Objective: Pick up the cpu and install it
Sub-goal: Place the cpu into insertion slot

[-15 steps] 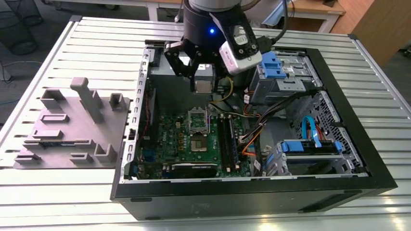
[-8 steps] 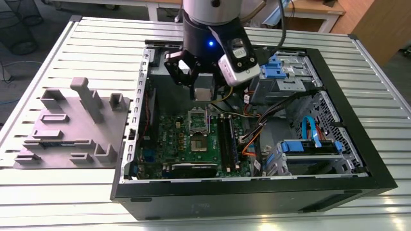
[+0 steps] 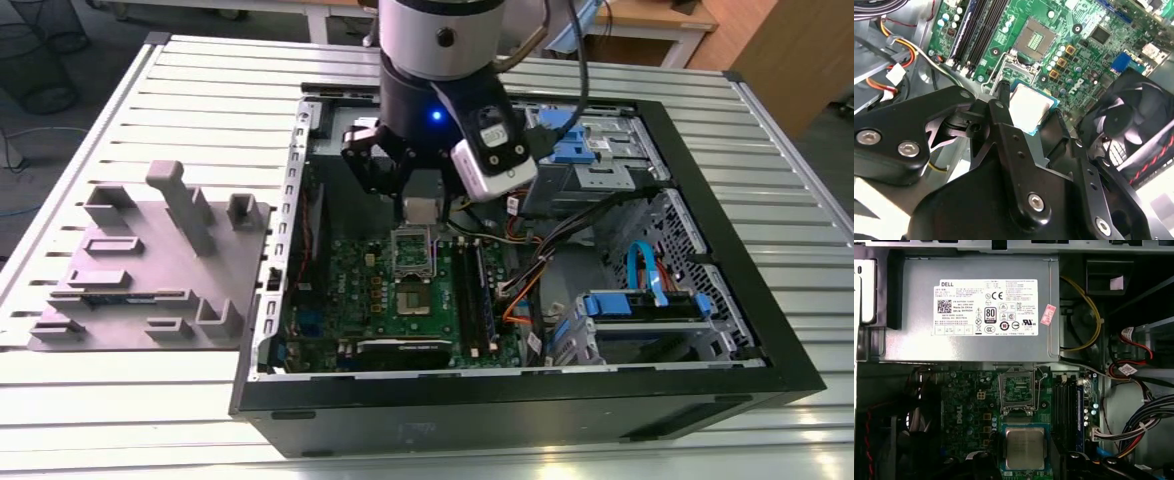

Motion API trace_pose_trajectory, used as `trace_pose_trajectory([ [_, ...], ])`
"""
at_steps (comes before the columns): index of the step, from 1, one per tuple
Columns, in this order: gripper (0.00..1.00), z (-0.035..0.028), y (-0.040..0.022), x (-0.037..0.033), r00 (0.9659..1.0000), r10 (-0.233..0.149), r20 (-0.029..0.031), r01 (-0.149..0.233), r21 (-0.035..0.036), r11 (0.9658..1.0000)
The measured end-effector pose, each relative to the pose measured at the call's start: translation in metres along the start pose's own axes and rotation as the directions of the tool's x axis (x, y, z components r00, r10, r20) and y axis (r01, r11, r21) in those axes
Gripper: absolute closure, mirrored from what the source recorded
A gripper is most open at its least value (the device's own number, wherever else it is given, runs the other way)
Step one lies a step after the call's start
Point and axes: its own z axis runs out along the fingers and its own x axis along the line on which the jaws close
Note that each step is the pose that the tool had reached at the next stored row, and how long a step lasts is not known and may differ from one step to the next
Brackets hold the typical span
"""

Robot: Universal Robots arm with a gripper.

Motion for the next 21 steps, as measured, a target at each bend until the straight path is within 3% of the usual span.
trace_pose_trajectory([
  [21, 0.52, 0.0376, -0.0157, 0.0009, 1.0, 0.0, 0.0, 0.0, -0.0001, 1.0],
])
